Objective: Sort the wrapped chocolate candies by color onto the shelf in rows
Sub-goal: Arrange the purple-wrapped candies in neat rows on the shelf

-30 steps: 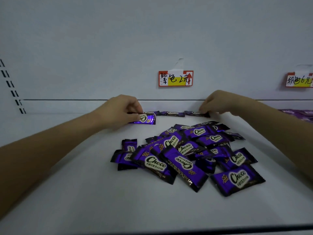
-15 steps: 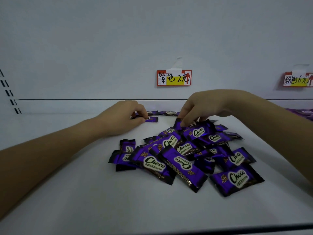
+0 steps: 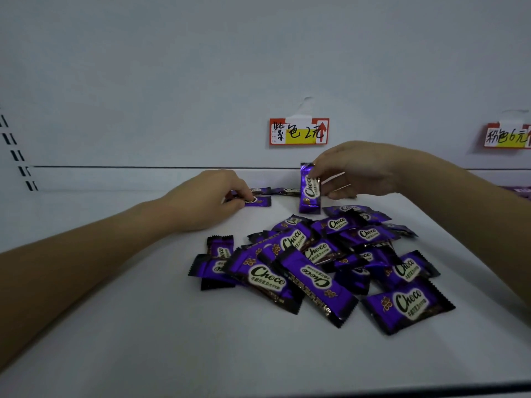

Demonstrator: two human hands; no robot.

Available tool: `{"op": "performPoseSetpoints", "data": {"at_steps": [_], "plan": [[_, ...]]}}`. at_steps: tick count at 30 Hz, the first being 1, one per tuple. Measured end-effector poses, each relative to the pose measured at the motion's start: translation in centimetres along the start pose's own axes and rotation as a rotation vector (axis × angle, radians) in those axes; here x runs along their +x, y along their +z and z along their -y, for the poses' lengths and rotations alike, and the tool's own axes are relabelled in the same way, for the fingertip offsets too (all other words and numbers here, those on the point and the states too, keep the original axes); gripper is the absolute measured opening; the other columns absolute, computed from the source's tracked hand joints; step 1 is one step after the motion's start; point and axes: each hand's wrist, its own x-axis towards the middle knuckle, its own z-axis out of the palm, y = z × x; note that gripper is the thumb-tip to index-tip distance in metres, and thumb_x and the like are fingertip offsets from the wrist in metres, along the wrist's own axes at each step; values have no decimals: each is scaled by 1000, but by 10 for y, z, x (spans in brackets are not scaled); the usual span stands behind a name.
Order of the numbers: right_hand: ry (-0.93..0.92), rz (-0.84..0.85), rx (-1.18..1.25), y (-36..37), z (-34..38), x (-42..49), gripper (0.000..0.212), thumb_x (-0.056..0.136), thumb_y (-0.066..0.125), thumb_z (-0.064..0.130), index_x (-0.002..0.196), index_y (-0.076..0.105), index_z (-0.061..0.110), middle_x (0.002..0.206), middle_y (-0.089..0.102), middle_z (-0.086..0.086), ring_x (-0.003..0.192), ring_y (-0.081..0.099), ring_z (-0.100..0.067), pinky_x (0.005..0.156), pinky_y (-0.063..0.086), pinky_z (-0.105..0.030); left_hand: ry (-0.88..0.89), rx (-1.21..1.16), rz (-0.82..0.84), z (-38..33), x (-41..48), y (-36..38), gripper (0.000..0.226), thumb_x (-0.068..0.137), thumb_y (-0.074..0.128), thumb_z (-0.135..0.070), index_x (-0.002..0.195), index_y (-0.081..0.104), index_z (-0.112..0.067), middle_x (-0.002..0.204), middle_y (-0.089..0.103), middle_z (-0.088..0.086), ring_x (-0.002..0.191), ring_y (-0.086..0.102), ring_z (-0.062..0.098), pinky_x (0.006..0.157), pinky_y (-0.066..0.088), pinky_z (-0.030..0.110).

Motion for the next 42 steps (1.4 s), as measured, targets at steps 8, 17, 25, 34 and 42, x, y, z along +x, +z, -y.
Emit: {"op": "performPoseSetpoints", "data": {"at_steps": [8,17,25,34,42], "plan": [[-34,-41,-41,5,-7,2,11,90,55,4,98,61,9,97,64,-11,71,69,-18,63,58,-25,43,60,7,1,-1,0,28,95,51,-18,119,65,-25,110,60,-3,98,56,12,90,43,28],[-298,-107,-805,13,-20,17,9,84,68,27,92,71,25,96,70,5,77,56,-1,66,41,-18,116,111,16,1,-1,1,32,97,46,-20,123,62,-27,121,58,-8,111,53,10,96,44,32],[-358,-118,-809,14,-19,19,11,86,65,32,95,69,29,95,65,3,78,55,-5,71,40,-25,175,113,-2,-1,-2,-2,30,96,47,-15,118,65,-24,118,62,-5,107,56,13,94,44,31],[160,204,-862,-39,-2,-15,26,82,71,15,106,67,22,108,65,-4,100,62,-15,86,56,-39,189,-280,332,-59,-21,-21,31,84,38,-60,113,47,-62,124,55,-24,109,52,-2,92,44,23],[155,267,-778,-30,-7,-15,25,79,73,10,104,68,7,107,69,-15,83,67,-19,72,59,-34,154,-378,406,-60,-24,-26,37,76,47,-60,107,61,-48,119,60,-9,103,61,18,89,48,46]]}}
